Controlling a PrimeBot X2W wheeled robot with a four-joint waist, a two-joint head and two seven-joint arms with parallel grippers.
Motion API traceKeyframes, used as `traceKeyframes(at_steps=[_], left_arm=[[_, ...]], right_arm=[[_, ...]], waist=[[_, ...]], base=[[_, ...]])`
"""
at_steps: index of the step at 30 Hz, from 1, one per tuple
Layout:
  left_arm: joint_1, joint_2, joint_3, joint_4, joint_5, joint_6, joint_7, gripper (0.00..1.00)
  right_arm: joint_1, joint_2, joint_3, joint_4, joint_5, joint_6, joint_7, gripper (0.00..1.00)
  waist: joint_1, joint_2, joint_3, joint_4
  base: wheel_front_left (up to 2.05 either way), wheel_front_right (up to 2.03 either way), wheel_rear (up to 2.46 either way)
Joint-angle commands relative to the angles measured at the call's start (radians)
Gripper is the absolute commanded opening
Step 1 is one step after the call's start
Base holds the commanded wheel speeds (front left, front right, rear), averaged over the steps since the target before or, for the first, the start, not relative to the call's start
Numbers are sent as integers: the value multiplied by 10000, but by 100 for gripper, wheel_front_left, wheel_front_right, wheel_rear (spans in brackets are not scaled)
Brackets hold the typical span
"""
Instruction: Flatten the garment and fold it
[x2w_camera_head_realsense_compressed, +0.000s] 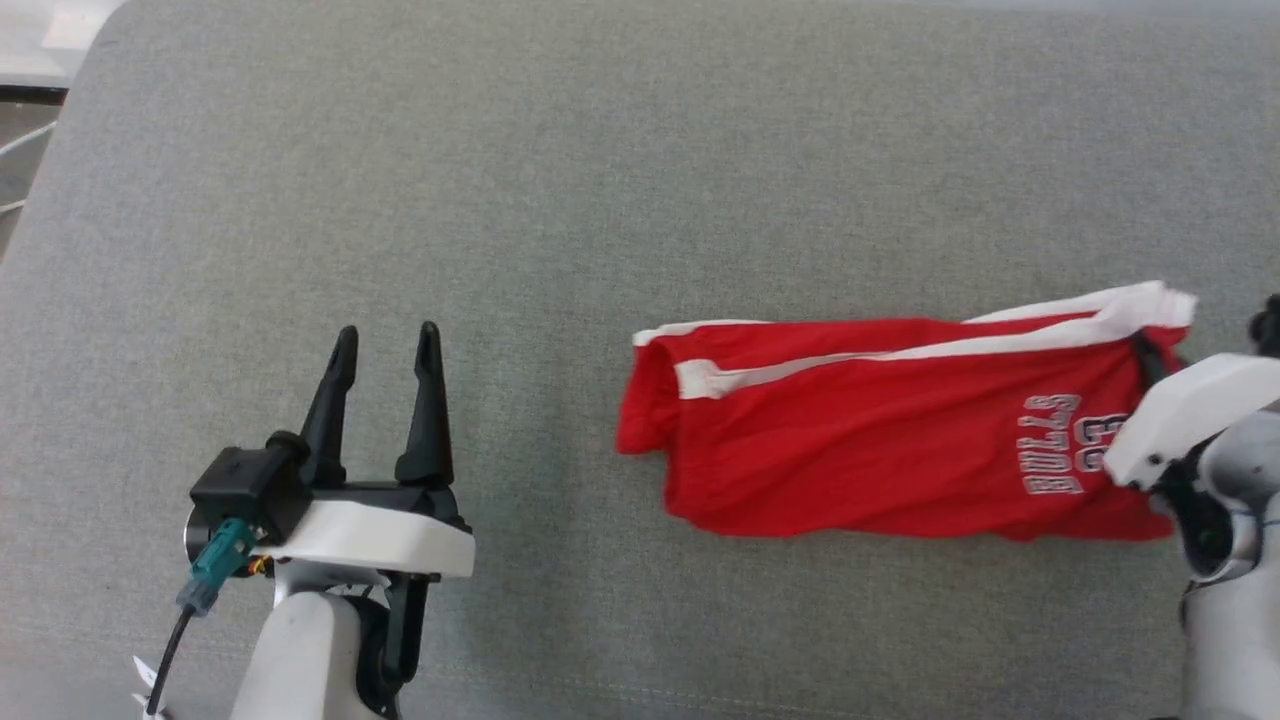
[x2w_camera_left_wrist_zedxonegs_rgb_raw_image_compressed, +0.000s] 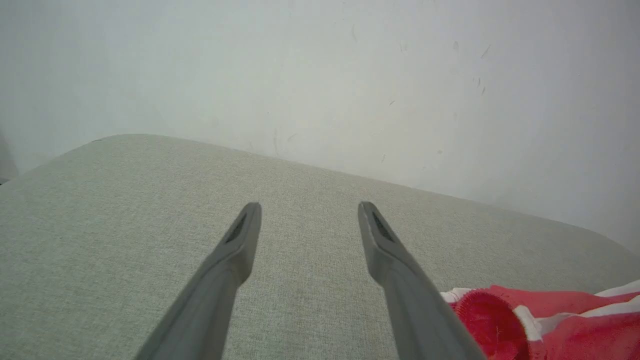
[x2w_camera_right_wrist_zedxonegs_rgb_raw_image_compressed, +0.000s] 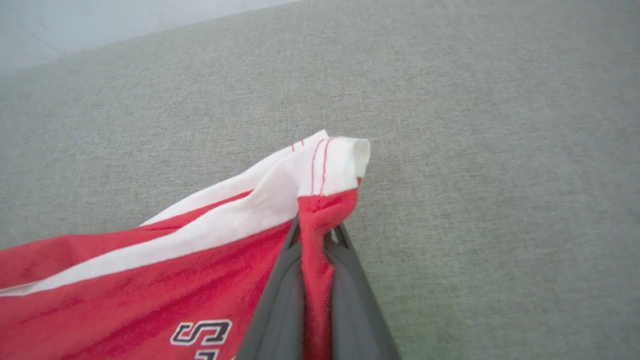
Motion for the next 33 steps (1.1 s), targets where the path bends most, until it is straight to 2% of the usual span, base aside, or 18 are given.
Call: traceKeyframes(at_steps=[1,6,9,12,18,22,24,27,33], left_arm=[[-81,-35,63,49,125,-95,-49,100],[-124,-53,82,109,185,-190,-49,100],[-113,-58,-1,141,120,-189,-49,100],[-44,-59,-87,163,49,-142,-49,100],[120,-61,-164,141,-5,-68,-49,100],[86,-61,-166,121,-41,-67,-49,100],[68,-61,-174,96,-51,-50,-49,100],[39,-61,-206,59,-69,-26,-49,100],[-112,-62,-245,37,-156,-15,-49,100]], right_arm=[[-204,-53,-209,-52,-215,-19,-90,0],[-377,-165,-673,-99,-1002,-19,-71,0],[-163,-143,-377,-487,-1020,-19,172,0],[286,-83,86,-1529,-775,-19,570,0],[1546,-6,2036,-4440,160,-19,2073,0],[1884,-2,3780,-5514,384,-19,2739,0],[1789,-2,4528,-5493,343,-19,2848,0],[1599,-1,5130,-5187,400,-19,2838,0],[657,0,6519,-3474,924,-19,2415,0]], waist=[[-1,-1,45,32],[-1,-1,76,137],[-1,-1,-31,234],[-1,-1,-229,311],[-1,-1,-509,360],[-1,-1,-519,391],[-1,-1,-497,407],[-1,-1,-418,453],[-1,-1,-78,660]], base=[[0,0,0],[0,0,0],[0,0,0],[0,0,0],[0,0,0],[0,0,0],[0,0,0],[0,0,0],[0,0,0]])
